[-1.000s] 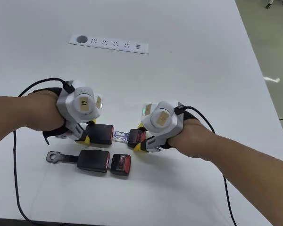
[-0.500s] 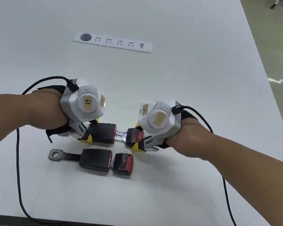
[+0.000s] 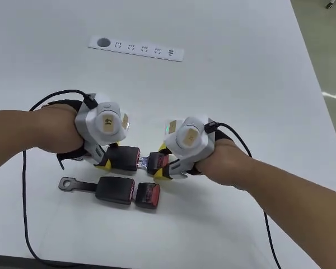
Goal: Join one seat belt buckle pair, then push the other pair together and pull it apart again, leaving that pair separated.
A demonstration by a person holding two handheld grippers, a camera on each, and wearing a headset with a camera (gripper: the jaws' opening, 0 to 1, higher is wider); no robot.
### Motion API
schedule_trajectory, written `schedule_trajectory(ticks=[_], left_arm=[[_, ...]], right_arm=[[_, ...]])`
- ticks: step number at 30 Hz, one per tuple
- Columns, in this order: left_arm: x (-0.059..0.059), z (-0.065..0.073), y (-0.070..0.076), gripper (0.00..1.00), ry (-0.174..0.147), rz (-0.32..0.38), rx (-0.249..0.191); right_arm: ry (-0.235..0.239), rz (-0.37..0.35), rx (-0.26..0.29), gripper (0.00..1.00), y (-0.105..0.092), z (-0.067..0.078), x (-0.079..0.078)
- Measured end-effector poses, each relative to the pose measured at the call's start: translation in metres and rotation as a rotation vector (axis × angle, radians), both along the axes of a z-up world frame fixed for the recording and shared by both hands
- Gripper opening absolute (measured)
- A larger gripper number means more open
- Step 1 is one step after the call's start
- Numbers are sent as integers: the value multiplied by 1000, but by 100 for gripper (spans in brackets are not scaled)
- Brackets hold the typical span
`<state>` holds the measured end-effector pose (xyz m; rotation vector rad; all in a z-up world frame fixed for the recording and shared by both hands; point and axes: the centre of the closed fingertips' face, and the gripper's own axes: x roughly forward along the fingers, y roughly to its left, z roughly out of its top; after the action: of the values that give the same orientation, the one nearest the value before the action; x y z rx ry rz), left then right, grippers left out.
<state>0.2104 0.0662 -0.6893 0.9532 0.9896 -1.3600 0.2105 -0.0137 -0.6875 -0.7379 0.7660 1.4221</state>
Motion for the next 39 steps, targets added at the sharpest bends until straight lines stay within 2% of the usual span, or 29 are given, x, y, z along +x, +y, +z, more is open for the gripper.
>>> schedule_trajectory(ticks=[2, 5, 11, 22, 24, 26, 28, 39], left_arm=[[1, 0, 0, 30, 2, -4, -7], [1, -1, 0, 30, 2, -14, -9], [1, -1, -1, 30, -1, -31, 14], [0, -1, -1, 30, 0, -19, -1], [0, -1, -1, 30, 0, -21, 0], [0, -1, -1, 30, 1, -21, -2], [-1, 0, -2, 30, 1, -17, -4], [-2, 2, -2, 30, 0, -6, -9]], right_arm=[[5, -5, 5, 31, 1, -3, 2], [7, -5, 8, 31, 2, 0, 1], [0, 6, 13, 31, 13, -2, -1], [11, -19, 16, 31, 16, -5, 3], [14, -17, 15, 31, 15, -1, 1], [12, -13, 14, 31, 15, 3, -2], [13, -15, 16, 31, 15, -4, 3], [0, -5, 12, 31, 13, 0, -1]])
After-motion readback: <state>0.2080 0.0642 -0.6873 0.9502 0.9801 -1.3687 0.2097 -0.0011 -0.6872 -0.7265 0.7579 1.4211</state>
